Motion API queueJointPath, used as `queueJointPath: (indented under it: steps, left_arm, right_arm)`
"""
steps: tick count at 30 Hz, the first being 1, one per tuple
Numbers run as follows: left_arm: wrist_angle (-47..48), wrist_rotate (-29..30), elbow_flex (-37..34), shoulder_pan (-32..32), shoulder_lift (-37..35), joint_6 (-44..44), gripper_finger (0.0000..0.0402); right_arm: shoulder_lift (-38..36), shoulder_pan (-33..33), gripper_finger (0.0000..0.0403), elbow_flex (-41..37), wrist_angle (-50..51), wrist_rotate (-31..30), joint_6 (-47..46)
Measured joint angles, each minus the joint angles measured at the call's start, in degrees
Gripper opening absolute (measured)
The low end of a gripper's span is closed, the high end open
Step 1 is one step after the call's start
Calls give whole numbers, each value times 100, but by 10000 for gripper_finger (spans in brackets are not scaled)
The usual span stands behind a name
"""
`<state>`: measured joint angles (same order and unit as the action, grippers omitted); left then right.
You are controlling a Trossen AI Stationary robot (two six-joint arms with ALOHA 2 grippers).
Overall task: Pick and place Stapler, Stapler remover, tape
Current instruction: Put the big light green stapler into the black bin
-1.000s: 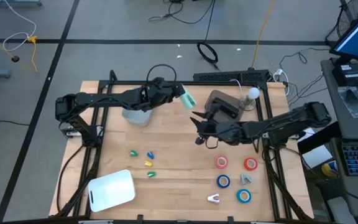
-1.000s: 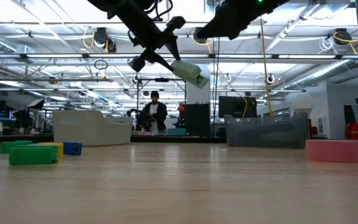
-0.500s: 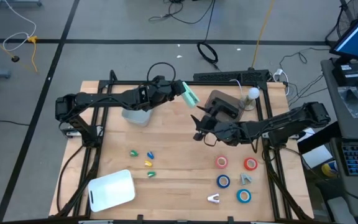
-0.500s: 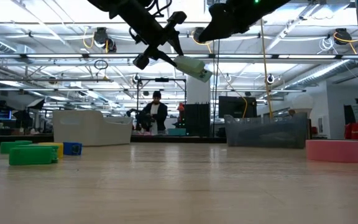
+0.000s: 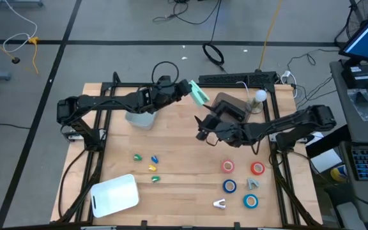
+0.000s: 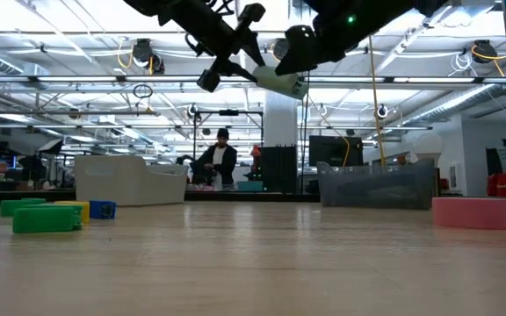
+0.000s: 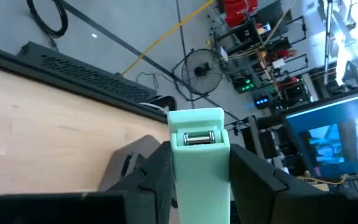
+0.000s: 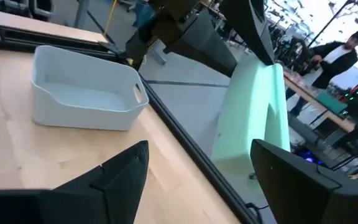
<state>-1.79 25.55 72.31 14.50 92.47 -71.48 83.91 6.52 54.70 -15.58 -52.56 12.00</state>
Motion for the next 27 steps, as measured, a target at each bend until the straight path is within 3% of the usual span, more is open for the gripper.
queueJointPath:
  steps: [5,9,14,27]
  left_arm:
    - [29,19,0,0,0,26,129]
    - [30,19,0,0,0,-60,129]
    - [20,-83,0,4,0,-166,129]
    - [3,-664,0,55,0,-204,129]
  right_arm:
    - [13,-21,278,0,-112,-31,707]
    - [18,-20,278,0,-304,-499,1502]
    - [14,-17,278,0,-706,-422,2590]
    - [12,3,278,0,-811,-643,4243]
